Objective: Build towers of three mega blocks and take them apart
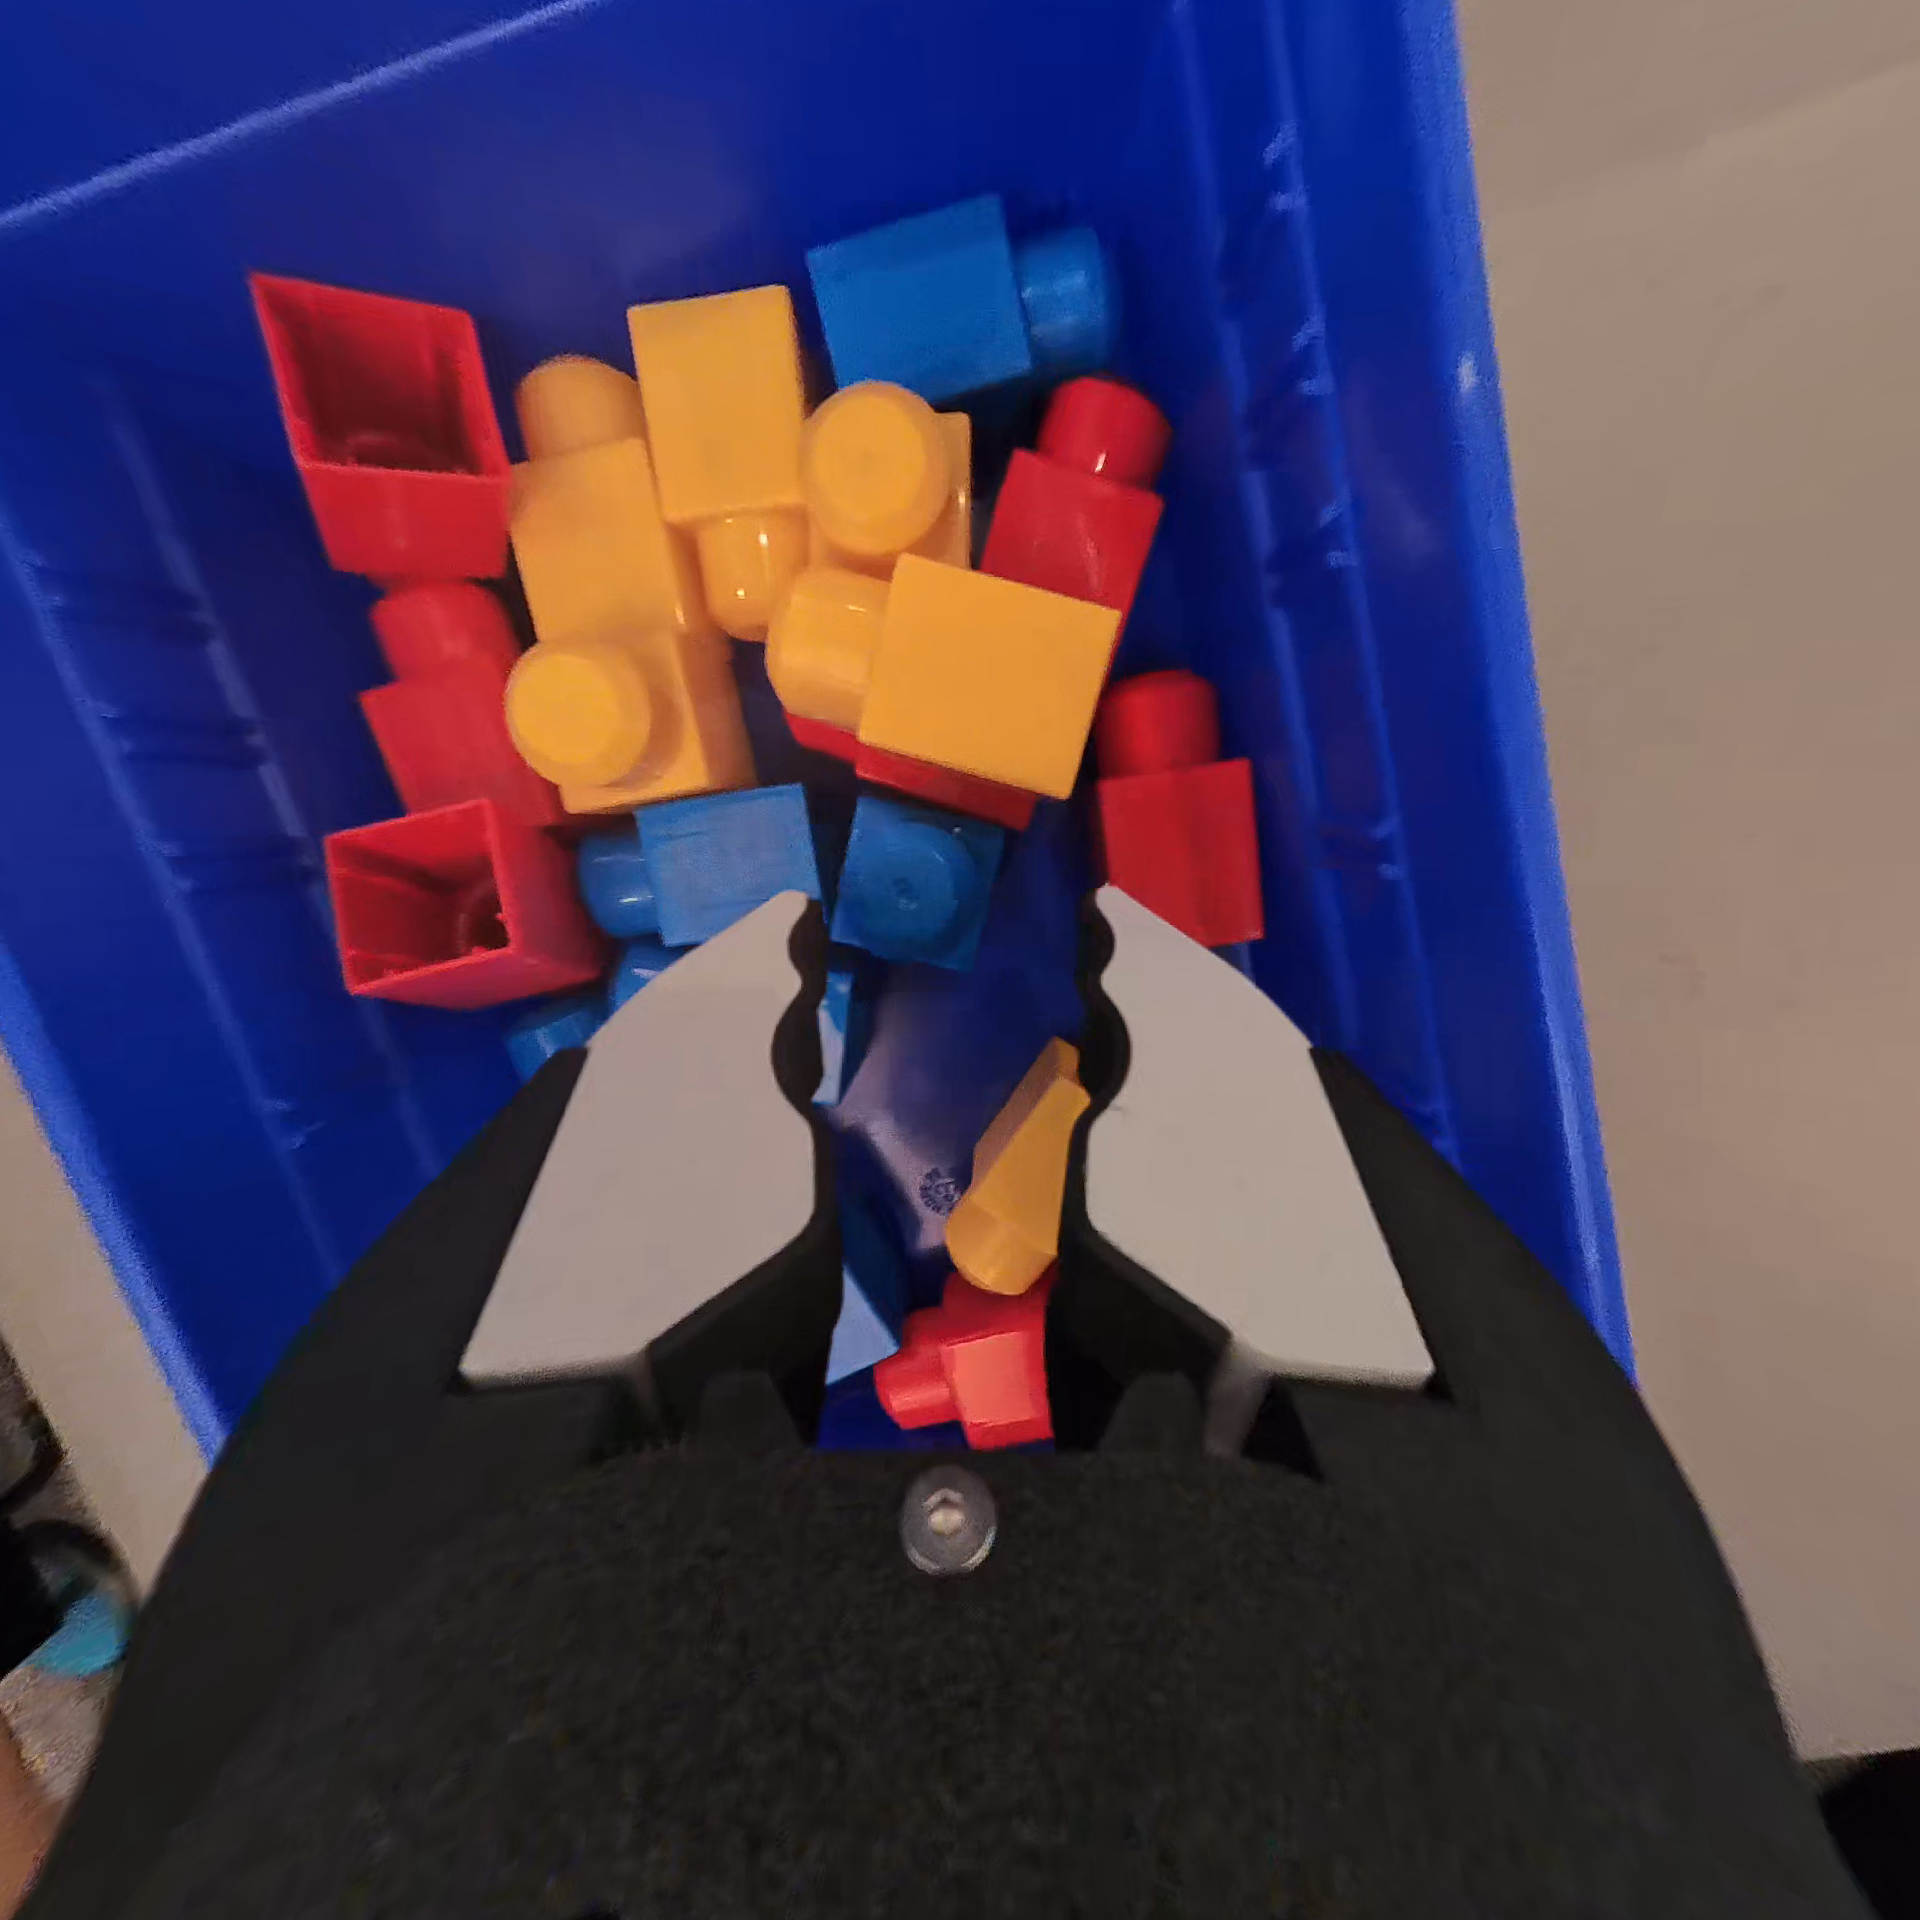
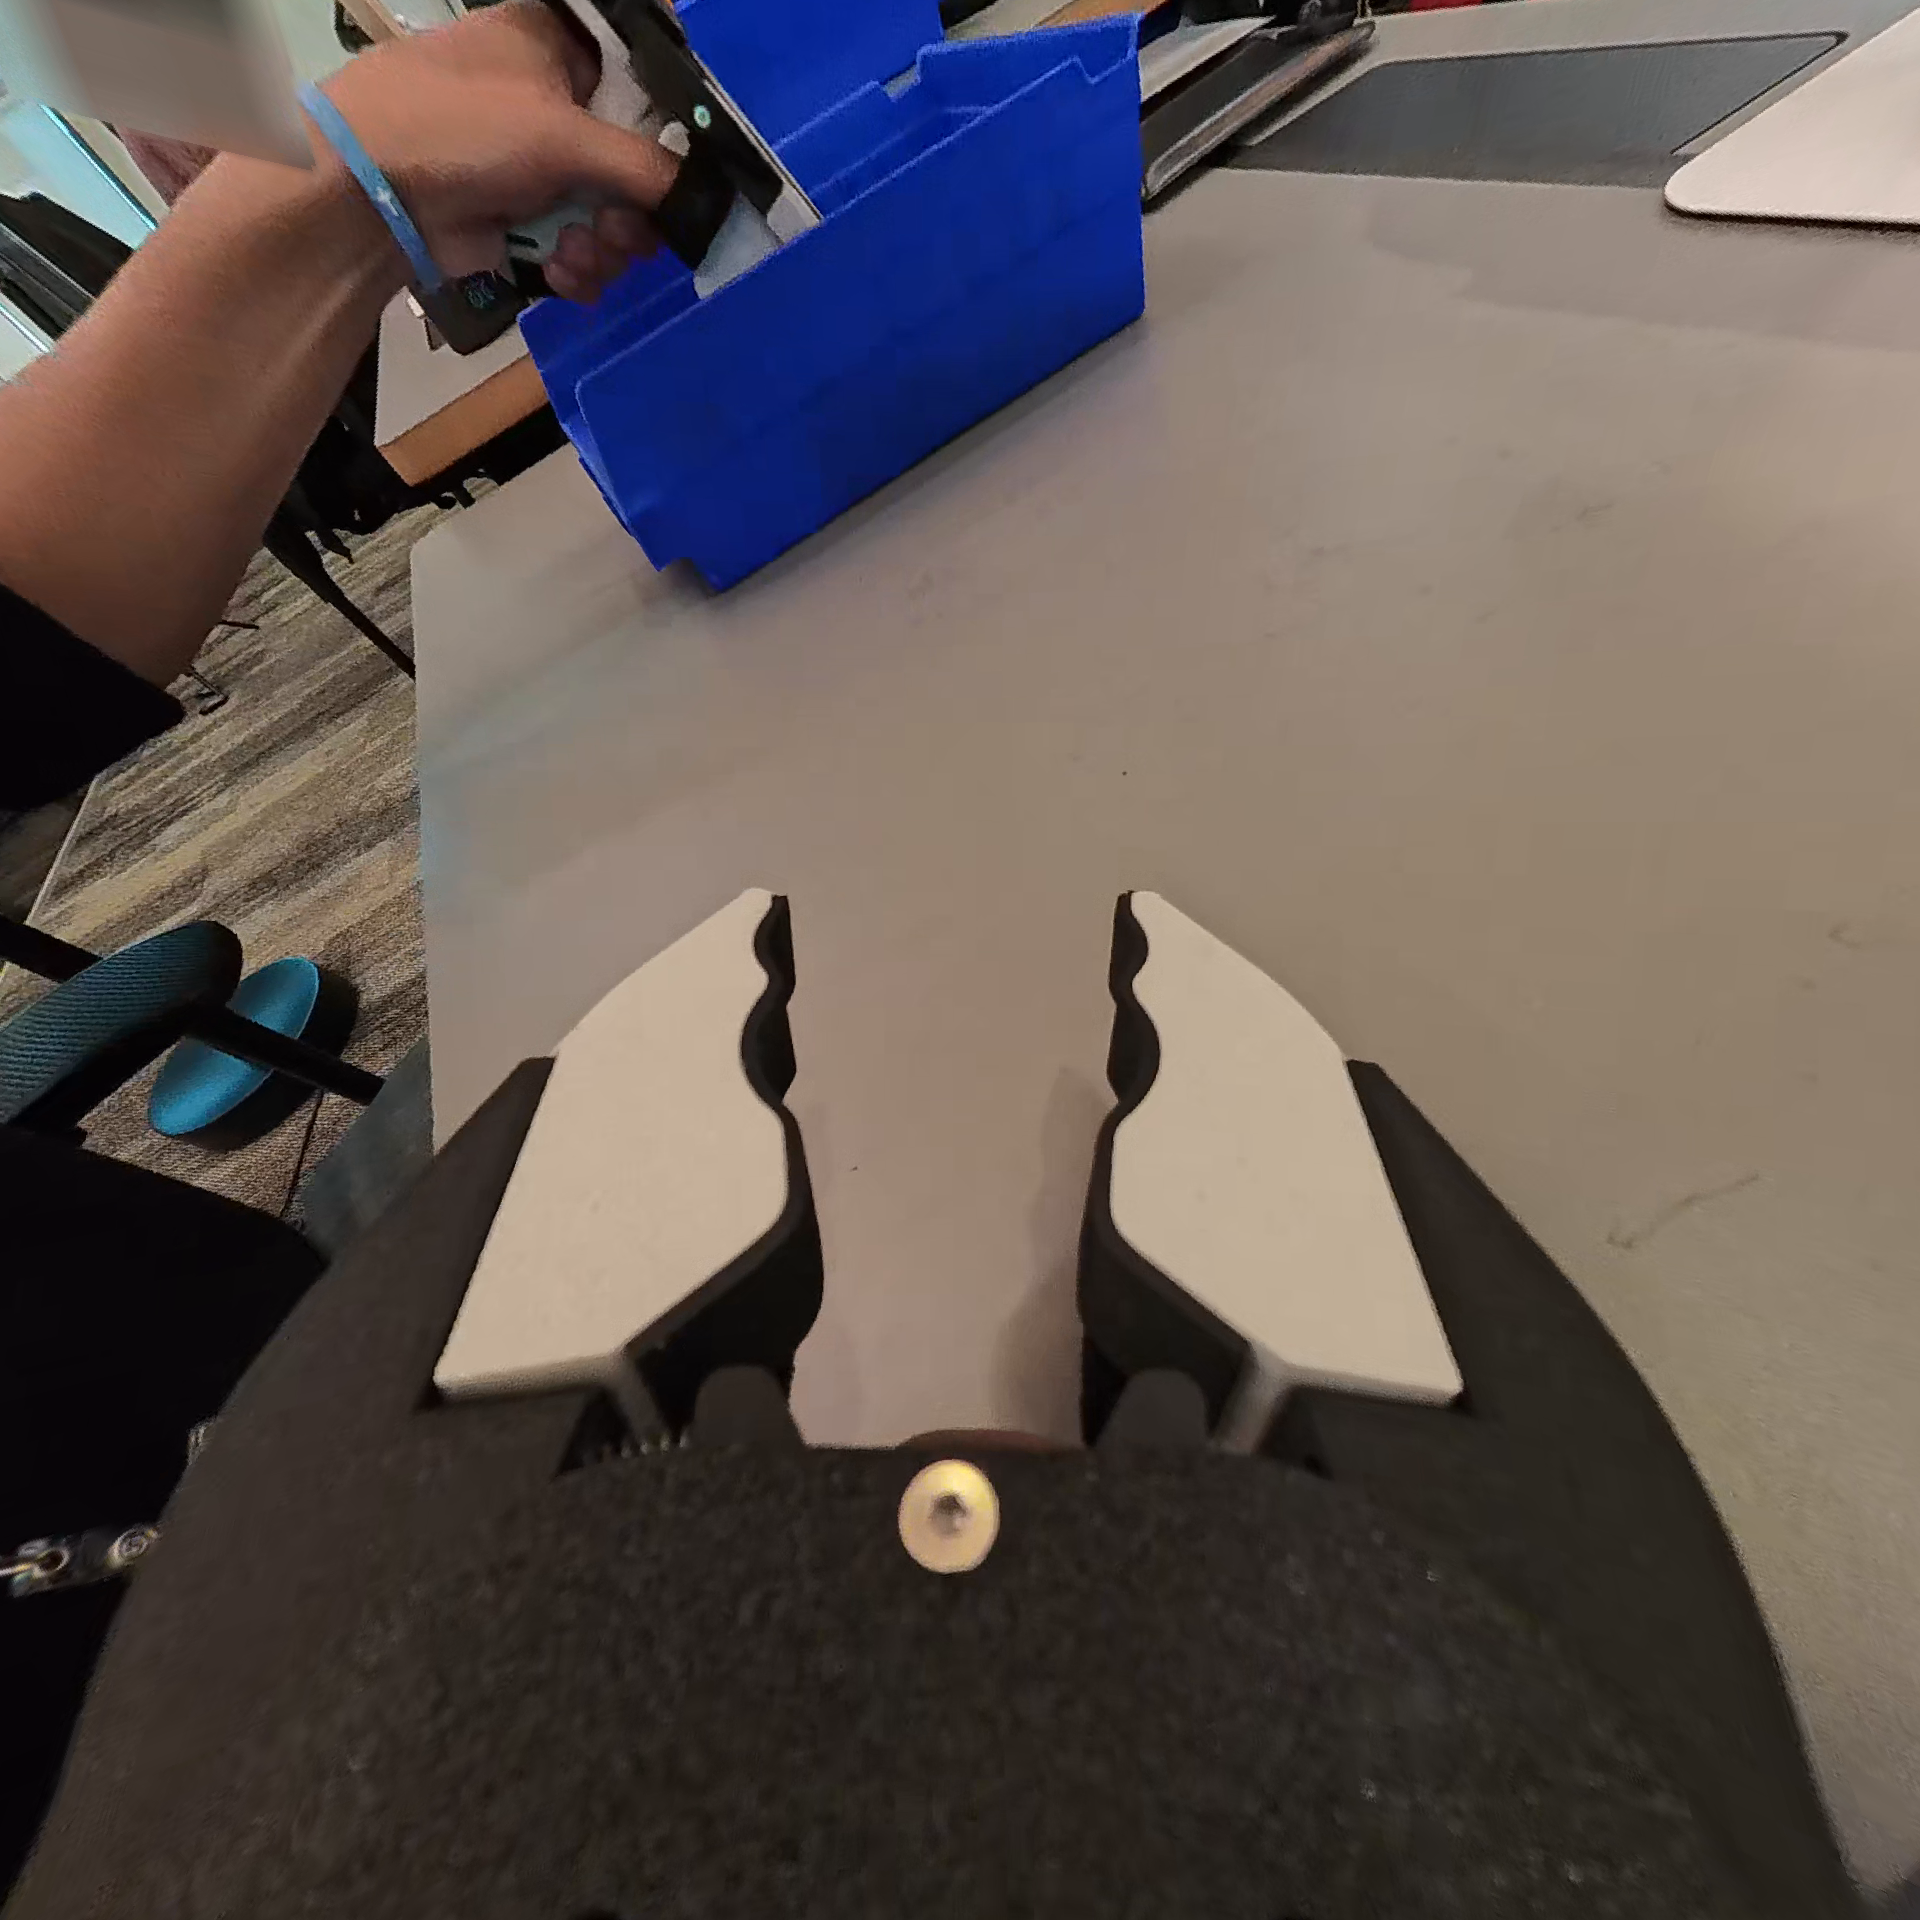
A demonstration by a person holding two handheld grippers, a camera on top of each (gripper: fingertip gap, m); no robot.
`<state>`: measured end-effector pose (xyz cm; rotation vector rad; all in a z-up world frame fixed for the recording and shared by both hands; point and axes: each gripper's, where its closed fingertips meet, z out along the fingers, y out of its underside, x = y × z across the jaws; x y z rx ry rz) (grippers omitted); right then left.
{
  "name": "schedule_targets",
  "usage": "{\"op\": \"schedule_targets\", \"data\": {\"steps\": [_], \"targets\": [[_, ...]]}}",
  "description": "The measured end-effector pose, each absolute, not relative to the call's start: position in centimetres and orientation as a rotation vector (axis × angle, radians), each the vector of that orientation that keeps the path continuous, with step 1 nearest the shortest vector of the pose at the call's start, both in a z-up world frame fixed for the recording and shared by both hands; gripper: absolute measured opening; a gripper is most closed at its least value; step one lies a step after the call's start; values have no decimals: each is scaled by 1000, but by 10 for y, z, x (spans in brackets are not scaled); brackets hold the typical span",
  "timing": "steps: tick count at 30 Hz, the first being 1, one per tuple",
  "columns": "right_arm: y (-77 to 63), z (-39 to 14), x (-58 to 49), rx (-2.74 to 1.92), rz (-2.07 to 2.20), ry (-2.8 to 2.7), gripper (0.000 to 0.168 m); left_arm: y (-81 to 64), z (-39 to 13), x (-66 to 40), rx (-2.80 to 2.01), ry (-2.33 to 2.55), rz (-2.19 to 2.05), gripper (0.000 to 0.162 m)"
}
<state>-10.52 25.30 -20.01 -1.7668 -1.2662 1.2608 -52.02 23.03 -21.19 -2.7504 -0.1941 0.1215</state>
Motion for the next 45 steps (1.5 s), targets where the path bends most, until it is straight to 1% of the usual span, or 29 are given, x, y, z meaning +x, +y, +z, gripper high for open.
{"op": "schedule_targets", "data": {"steps": [3,8,9,11,19,22,26,29,31,34,38,41,43,45], "targets": [[252,-200,-105,-1765,1262,-1273,58,227,-212,-526,-2793,-167,191,51],[249,-202,-105,-1769,1272,-1289,58,228,-229,-528,-2889,-23,188,50],[249,-202,-105,-1768,1274,-1291,58,229,-233,-528,-2903,15,186,49],[248,-201,-105,-1766,1273,-1295,58,231,-238,-527,-2916,112,173,34],[249,-201,-105,-1782,1296,-1279,58,221,-238,-527,-2900,244,201,34],[247,-201,-106,-1782,1310,-1278,58,211,-215,-529,-2849,294,150,34],[250,-200,-106,-1776,1294,-1281,57,198,-161,-509,-2722,544,104,34],[254,-200,-106,-1773,1283,-1277,57,207,-123,-462,-2569,798,76,34],[256,-200,-106,-1774,1278,-1274,57,221,-111,-413,-2482,951,-4,34],[257,-200,-108,-1764,1261,-1287,57,256,-126,-341,-2399,1158,-38,34],[255,-200,-111,-1737,1216,-1325,57,307,-189,-261,-2392,1379,-104,34],[253,-200,-110,-1720,1187,-1349,57,335,-231,-236,-2454,1474,-82,34],[251,-198,-109,-1707,1179,-1355,57,343,-244,-229,-2468,1511,-81,34],[248,-197,-108,-1692,1176,-1363,57,347,-246,-225,-2450,1521,-100,33]]}}
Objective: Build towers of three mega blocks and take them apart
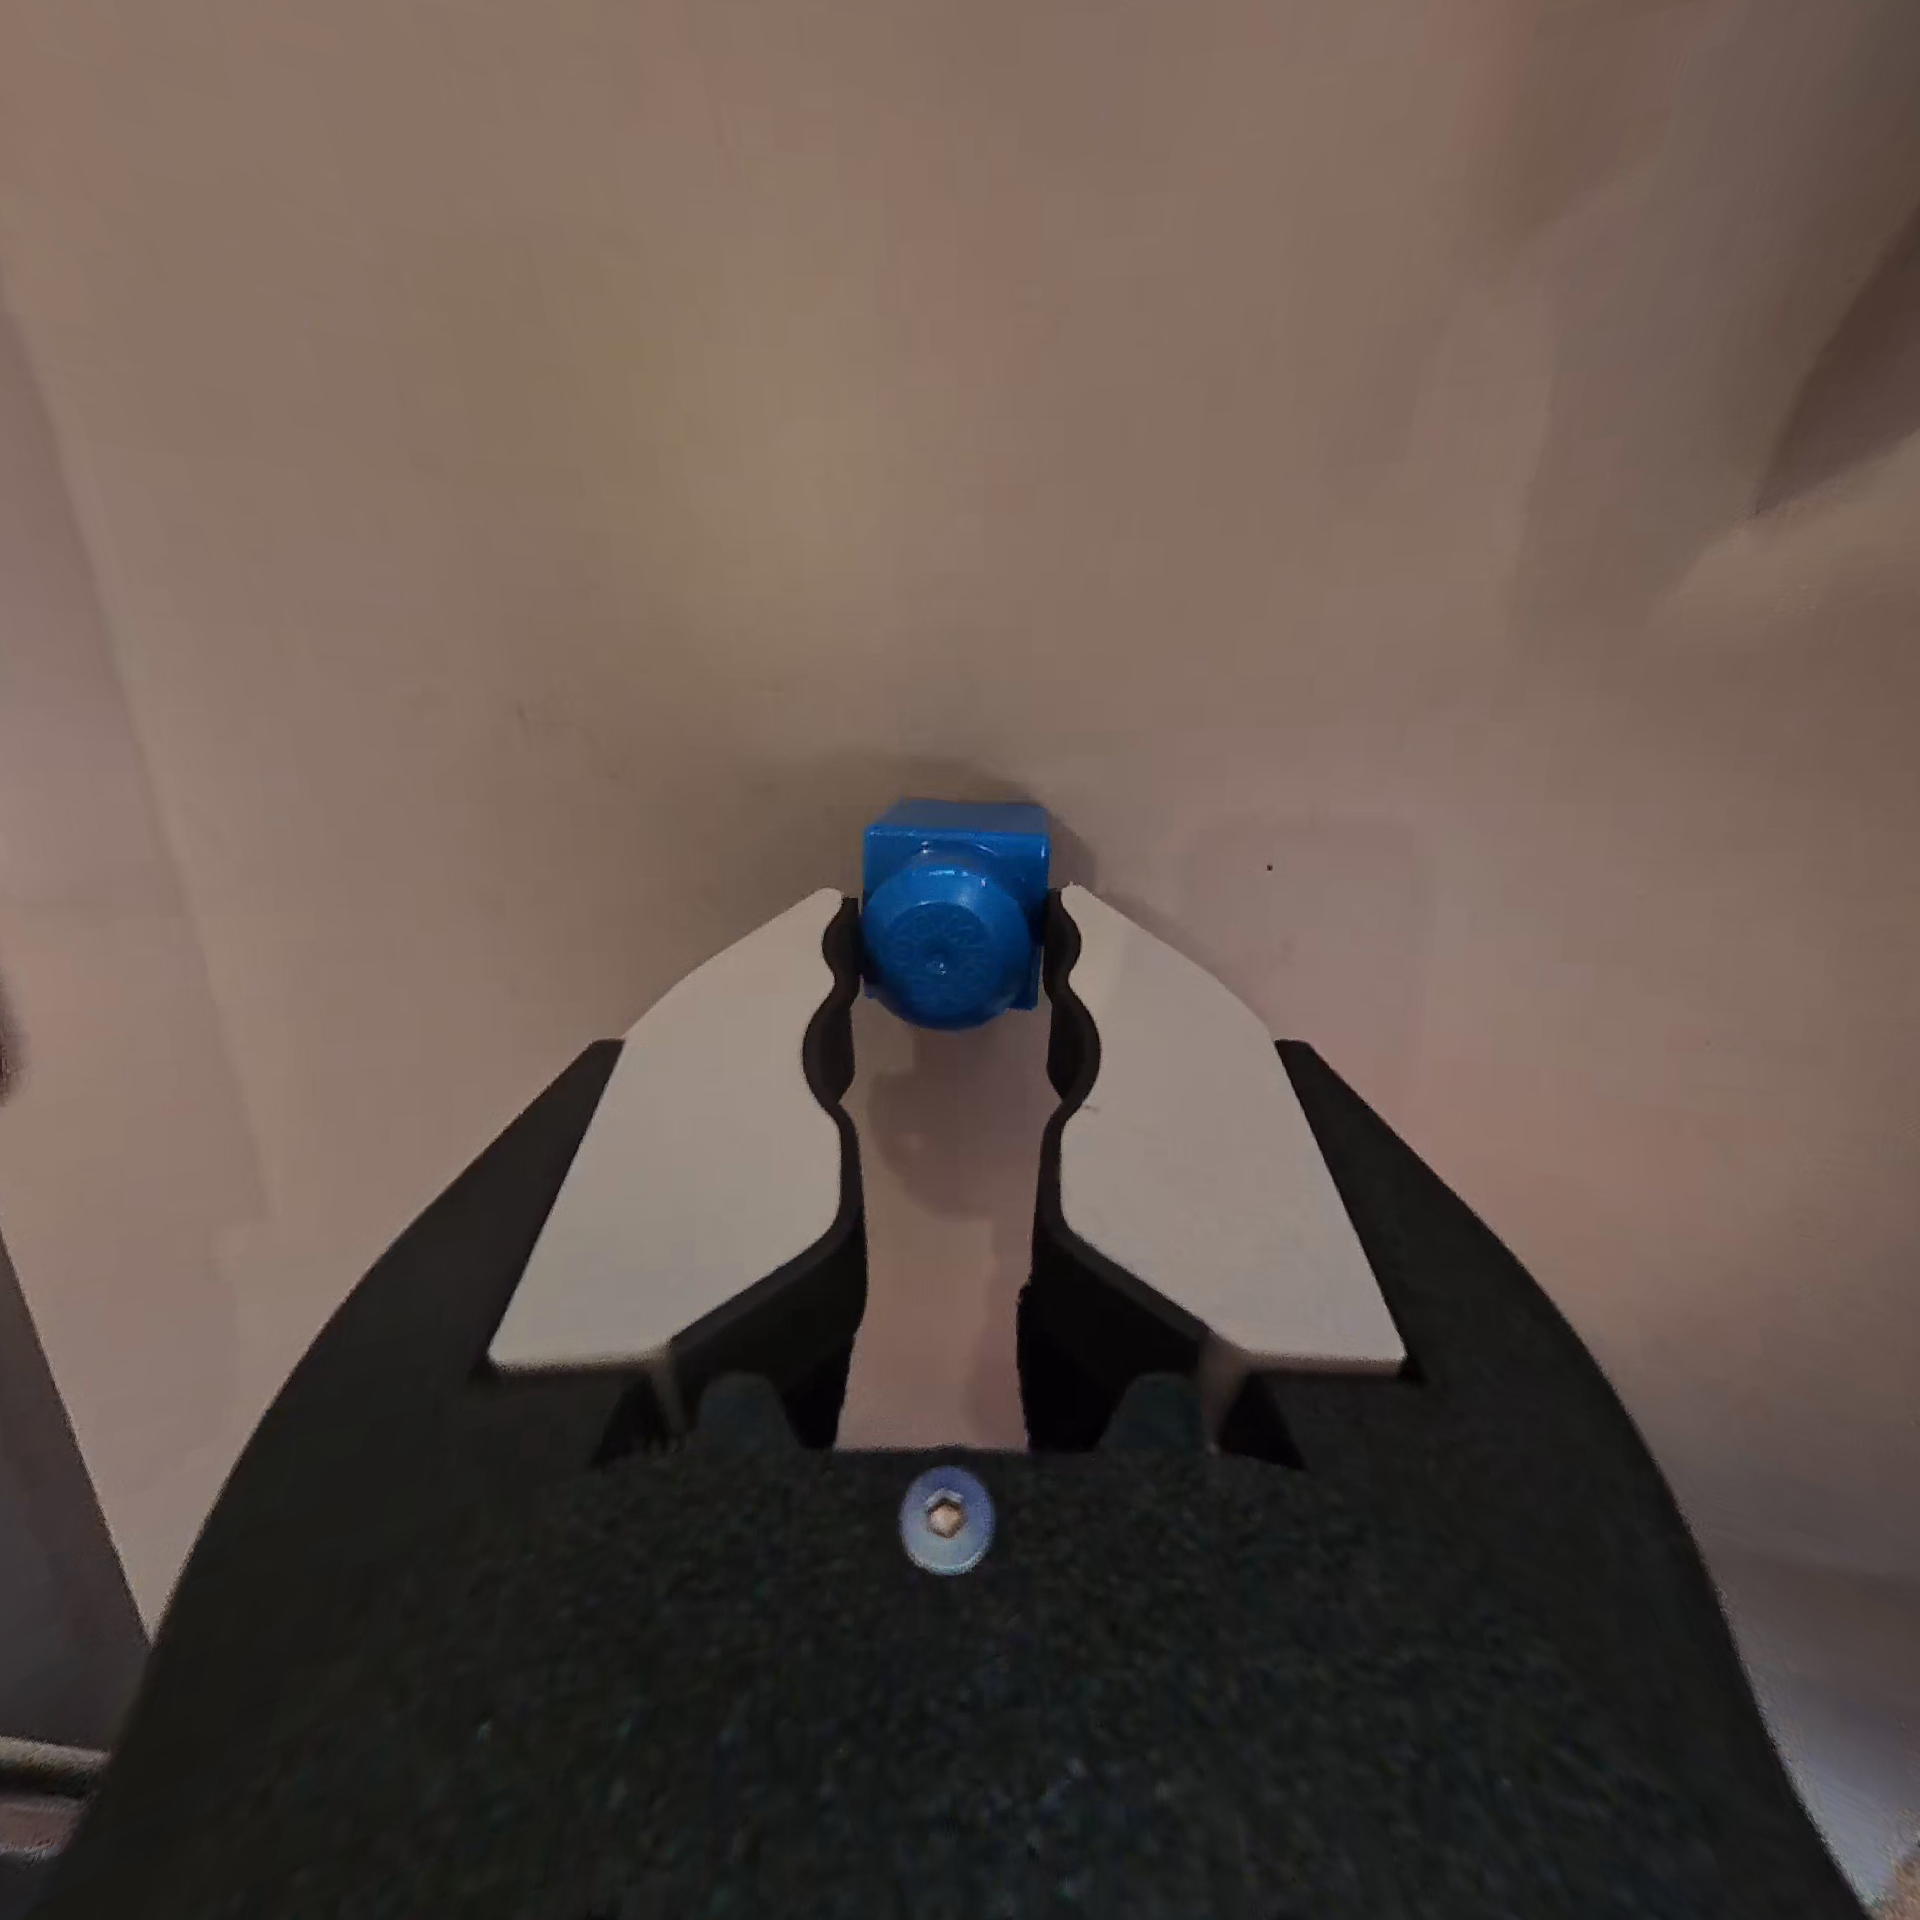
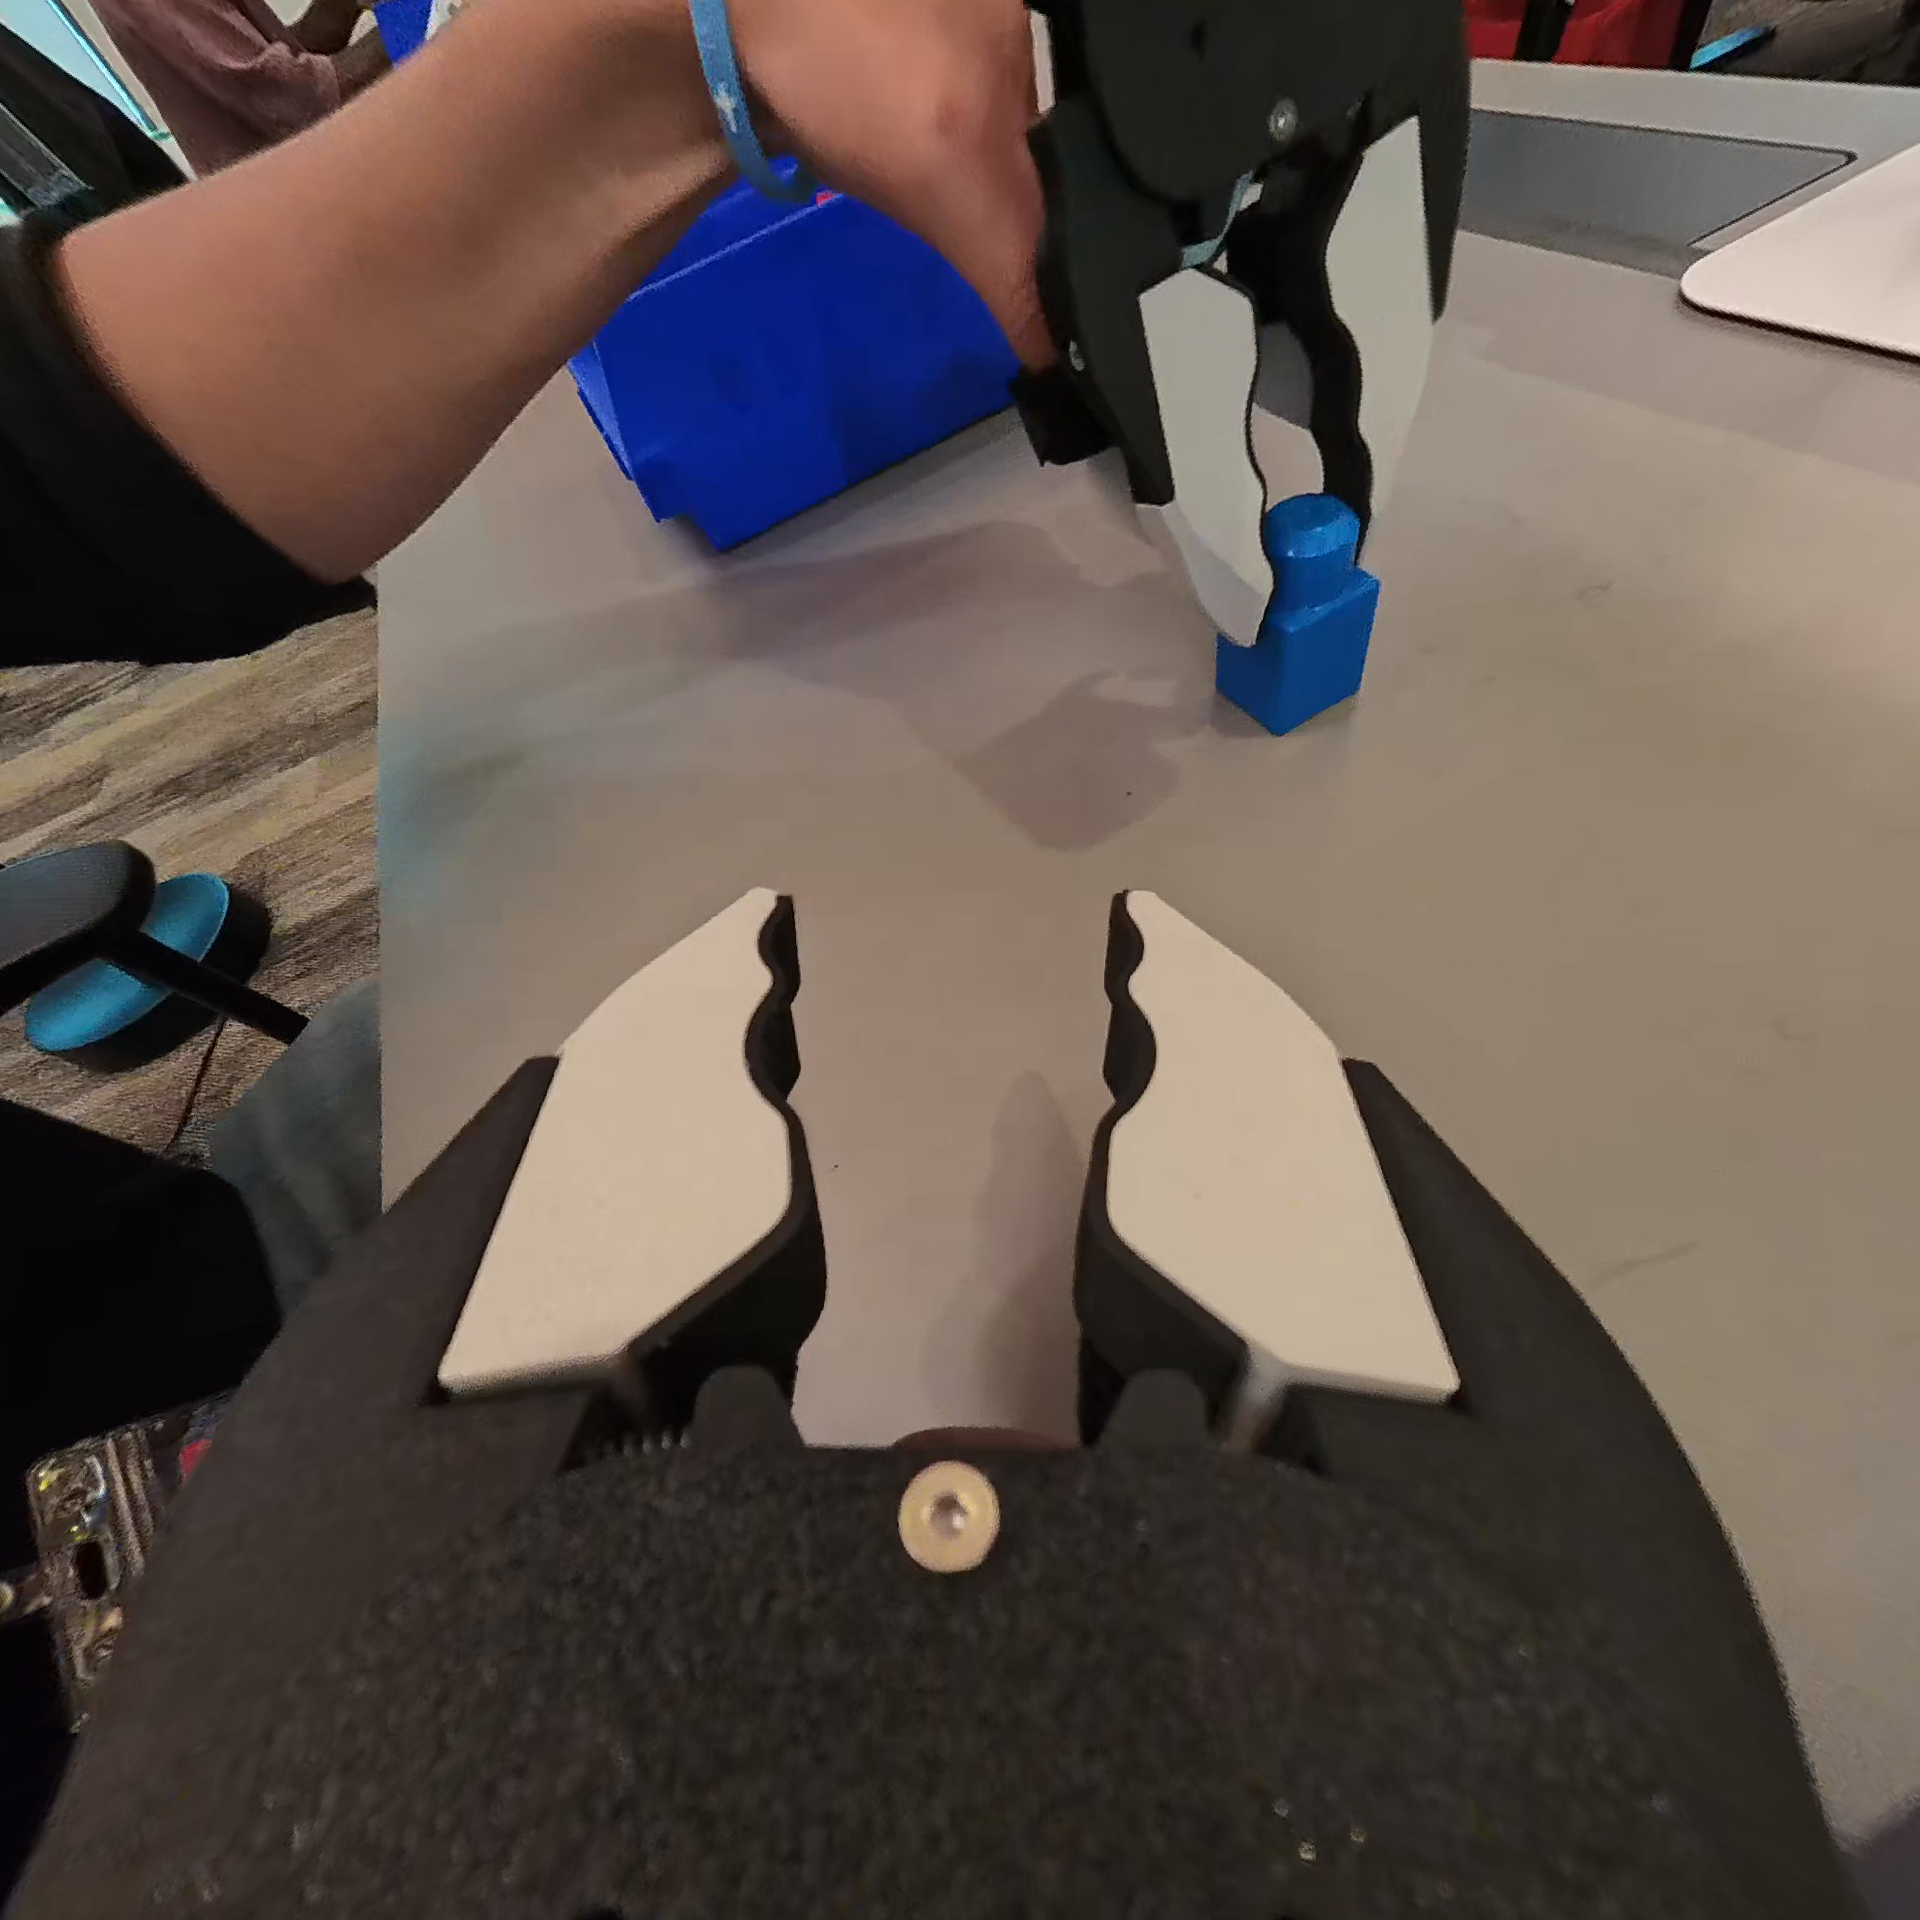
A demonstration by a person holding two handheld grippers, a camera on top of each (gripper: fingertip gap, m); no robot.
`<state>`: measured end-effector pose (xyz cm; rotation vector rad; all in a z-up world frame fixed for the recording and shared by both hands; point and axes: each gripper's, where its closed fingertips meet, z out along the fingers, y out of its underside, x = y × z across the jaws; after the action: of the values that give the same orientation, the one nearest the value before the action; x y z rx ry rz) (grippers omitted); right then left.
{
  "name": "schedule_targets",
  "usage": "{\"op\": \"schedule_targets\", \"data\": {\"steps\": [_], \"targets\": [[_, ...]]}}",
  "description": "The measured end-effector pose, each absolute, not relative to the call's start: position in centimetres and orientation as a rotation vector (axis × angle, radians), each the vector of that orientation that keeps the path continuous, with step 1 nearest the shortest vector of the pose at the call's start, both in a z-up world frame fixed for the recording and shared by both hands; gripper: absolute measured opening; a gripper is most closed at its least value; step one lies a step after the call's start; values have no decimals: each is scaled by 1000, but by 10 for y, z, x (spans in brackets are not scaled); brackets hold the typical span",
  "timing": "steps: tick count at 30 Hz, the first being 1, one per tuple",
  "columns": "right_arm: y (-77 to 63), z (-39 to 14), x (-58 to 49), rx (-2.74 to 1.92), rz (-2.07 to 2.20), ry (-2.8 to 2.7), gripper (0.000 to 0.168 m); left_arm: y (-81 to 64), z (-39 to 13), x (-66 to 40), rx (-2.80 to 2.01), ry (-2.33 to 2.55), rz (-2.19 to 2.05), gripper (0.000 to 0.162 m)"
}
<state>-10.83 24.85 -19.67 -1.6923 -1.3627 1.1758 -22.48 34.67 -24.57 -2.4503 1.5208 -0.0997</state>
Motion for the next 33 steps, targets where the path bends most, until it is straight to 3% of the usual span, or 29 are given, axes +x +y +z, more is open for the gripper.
{"op": "schedule_targets", "data": {"steps": [4,7,12,16,19,25,33], "targets": [[247,-202,-106,-1697,1173,-1377,57,346,-245,-226,-2445,1542,-61,34],[245,-203,-106,-1710,1211,-1366,57,347,-233,-232,-2428,1483,4,49],[240,-202,-108,-1697,1216,-1388,57,314,-152,-273,-2294,1239,-100,50],[240,-205,-109,-1703,1217,-1394,57,284,-100,-378,-2278,834,-82,52],[239,-209,-111,-1716,1224,-1397,57,266,-121,-462,-2410,550,37,68],[235,-209,-114,-1716,1208,-1412,57,264,-187,-520,-2498,323,62,82],[236,-210,-113,-1723,1187,-1412,57,268,-230,-528,-2554,319,25,81]]}}
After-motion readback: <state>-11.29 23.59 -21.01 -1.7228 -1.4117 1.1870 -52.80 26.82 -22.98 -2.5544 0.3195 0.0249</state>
